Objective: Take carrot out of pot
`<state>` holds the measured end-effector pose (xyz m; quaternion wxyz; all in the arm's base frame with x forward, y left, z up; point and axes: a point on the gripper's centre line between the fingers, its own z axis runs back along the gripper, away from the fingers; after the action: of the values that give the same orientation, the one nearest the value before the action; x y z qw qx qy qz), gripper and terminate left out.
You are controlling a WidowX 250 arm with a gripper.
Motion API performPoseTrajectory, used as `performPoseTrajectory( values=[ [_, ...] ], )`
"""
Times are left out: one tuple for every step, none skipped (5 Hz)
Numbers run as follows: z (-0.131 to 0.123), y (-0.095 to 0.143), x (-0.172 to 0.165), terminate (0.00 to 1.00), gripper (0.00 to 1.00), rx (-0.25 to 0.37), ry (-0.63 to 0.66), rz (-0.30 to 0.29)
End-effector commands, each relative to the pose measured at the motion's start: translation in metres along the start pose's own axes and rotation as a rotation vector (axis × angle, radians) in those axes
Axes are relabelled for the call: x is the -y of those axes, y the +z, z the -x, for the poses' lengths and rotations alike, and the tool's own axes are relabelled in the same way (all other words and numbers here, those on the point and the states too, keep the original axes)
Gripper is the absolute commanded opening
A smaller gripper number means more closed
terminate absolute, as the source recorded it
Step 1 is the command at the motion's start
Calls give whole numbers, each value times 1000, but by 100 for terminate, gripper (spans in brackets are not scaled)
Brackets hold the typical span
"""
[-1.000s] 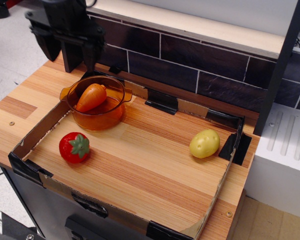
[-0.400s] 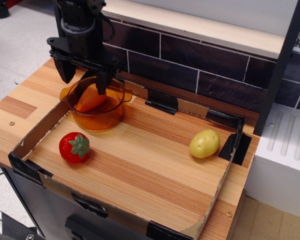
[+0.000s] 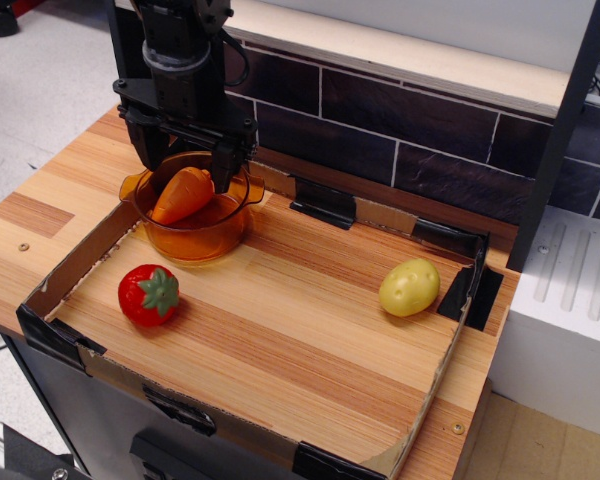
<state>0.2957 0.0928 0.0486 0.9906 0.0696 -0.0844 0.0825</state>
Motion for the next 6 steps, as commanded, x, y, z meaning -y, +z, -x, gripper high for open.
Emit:
performPoseTrajectory(
  values=[
    [-5, -8, -4, 0, 100, 20, -7, -27],
    [-5, -20, -7, 0, 100, -6, -8, -33],
    [-3, -22, -6, 0, 100, -6, -4, -31],
    [-2, -25, -6, 0, 100, -12, -9, -37],
    [-3, -25, -6, 0, 100, -13, 13, -26],
    [-4, -26, -8, 0, 0, -10, 33, -30]
  ],
)
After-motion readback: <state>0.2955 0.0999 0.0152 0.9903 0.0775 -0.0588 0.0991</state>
